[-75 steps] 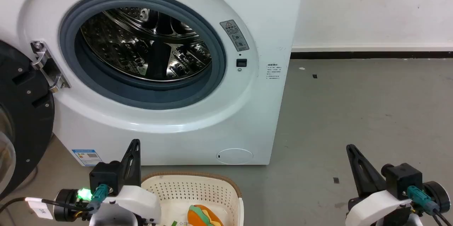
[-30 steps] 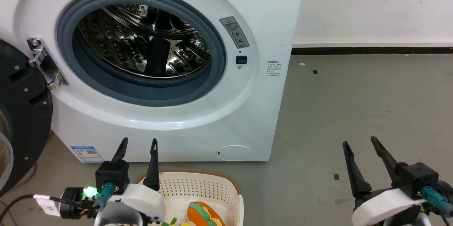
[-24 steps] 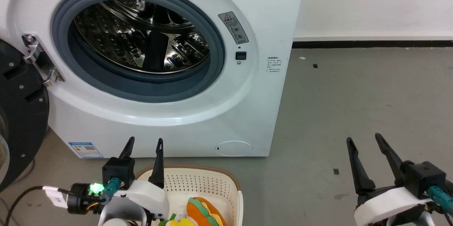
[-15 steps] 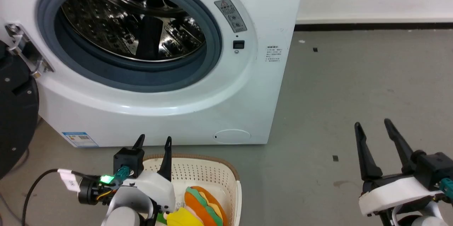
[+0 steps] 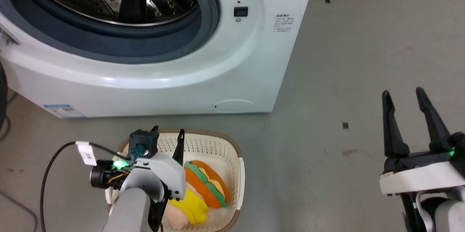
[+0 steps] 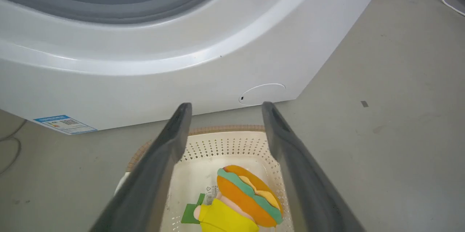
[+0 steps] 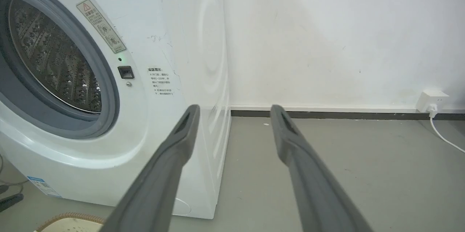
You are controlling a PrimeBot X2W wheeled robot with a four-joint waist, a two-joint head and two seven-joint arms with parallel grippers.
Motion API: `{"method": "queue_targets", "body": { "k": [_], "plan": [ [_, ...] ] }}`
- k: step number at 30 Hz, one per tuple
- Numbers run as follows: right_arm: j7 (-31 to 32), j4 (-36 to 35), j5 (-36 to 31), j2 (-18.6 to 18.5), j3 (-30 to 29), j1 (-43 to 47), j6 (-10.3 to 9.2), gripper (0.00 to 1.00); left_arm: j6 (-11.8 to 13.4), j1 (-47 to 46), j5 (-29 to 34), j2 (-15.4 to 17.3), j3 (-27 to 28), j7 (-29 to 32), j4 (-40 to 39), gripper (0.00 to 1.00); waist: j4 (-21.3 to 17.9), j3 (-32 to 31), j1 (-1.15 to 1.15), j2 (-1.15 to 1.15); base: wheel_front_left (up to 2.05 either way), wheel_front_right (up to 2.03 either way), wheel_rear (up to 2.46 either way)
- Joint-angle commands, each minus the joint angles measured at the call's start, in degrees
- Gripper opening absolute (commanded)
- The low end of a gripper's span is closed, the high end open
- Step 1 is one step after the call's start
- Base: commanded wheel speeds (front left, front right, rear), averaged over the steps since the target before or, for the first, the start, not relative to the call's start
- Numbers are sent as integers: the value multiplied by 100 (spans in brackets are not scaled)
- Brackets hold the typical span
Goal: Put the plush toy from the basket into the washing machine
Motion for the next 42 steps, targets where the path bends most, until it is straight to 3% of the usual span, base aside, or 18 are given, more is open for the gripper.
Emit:
{"method": "queue_targets", "body": {
  "k": [1,18,42],
  "plan": [
    [-66,-116,46,-1,-38,-176,1,100,-29,-240,-32,54,-69,92,216,100,-9,358,-1,0,0,0,0],
    [-268,-671,176,-1,-176,-626,2,100,-102,-1181,-22,114,-519,570,1233,100,35,1706,-1,0,0,0,0],
    [-541,-1226,495,-2,-348,-1135,2,100,-149,-2227,-224,115,-1035,923,2588,100,39,2976,-1,0,0,0,0]
  ]
}}
